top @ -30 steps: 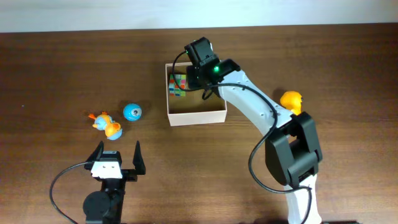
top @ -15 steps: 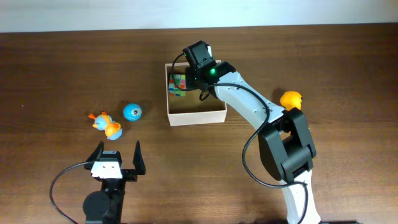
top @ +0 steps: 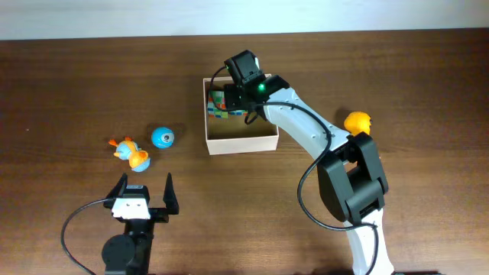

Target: Pack container

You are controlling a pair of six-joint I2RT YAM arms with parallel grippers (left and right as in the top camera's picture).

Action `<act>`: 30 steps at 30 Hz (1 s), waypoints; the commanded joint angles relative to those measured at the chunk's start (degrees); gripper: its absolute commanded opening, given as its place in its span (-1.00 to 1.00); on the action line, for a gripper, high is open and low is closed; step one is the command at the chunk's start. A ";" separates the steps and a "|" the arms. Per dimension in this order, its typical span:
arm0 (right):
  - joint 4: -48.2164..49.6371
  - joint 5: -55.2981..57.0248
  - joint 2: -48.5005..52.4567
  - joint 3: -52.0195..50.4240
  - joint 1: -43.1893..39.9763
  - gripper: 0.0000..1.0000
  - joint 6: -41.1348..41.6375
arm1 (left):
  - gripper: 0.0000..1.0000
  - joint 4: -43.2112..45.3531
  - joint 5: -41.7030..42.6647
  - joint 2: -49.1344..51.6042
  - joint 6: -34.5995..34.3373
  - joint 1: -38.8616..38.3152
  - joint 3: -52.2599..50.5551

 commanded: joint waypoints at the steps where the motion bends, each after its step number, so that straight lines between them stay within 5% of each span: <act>1: -2.58 -0.66 -1.27 3.19 -0.04 0.25 -0.35 | 0.99 0.09 -0.20 -0.44 0.87 0.31 -0.42; 9: -12.26 3.30 -2.29 8.79 -0.04 -0.51 -8.76 | 0.99 0.09 -0.20 -0.44 0.87 0.31 -0.42; 30: -13.62 10.49 3.48 8.59 -0.92 -0.53 -11.72 | 0.99 0.09 -0.20 -0.44 0.87 0.31 -0.42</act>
